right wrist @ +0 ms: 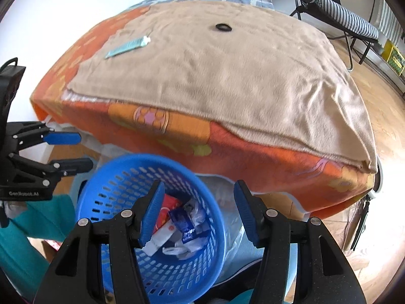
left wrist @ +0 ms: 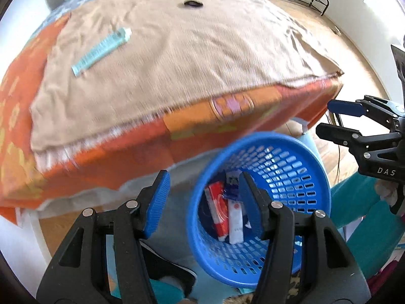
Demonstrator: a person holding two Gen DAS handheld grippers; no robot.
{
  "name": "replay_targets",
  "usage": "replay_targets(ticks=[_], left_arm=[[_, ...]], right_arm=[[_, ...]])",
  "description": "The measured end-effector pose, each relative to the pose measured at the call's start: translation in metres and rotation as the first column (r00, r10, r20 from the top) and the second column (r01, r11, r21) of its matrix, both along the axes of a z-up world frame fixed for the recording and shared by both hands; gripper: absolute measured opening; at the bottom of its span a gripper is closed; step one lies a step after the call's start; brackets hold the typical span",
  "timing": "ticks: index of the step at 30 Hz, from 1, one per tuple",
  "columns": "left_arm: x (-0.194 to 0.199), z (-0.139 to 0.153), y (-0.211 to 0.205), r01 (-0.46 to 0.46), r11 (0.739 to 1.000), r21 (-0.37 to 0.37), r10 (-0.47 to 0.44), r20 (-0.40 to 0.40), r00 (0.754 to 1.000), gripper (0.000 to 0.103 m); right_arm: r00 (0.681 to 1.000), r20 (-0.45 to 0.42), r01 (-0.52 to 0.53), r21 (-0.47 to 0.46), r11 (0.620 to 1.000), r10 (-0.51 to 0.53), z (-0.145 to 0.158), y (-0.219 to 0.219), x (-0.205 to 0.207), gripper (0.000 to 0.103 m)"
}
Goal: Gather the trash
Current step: 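Move both grippers back toward the light-blue tube and black hair tie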
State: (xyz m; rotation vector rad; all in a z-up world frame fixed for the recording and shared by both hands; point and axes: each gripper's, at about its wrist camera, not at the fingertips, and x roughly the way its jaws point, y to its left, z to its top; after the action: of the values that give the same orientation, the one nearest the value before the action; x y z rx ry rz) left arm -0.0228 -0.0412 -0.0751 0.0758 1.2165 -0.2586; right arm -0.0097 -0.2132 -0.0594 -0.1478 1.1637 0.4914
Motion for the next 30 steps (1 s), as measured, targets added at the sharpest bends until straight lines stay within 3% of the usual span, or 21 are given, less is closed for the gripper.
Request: replay_targets(ticks=[9, 17, 30], left_arm=[[0.041, 0.026, 0.026, -0.017, 1.000, 0.012, 0.016, 0.067, 0.998, 0.058], [0.087, 0.033, 0.058, -0.064, 0.998, -0.014, 0.064, 0.067, 0.996, 0.058], [0.181, 0.027, 0.130, -0.232, 0.957, -0.175, 0.242, 0.038, 0.970, 0.058]], right_arm=[[0.997, 0.071, -0.029, 0.027, 0.999, 0.027, 0.027, 0.009, 0.035, 0.056], [0.991, 0.124, -0.050, 0.074, 0.996, 0.041, 0.039, 0.016, 0.078, 0.059], [0.998, 0.061, -0.012, 0.222, 0.975, -0.001, 0.034, 0.023, 0.172, 0.059]])
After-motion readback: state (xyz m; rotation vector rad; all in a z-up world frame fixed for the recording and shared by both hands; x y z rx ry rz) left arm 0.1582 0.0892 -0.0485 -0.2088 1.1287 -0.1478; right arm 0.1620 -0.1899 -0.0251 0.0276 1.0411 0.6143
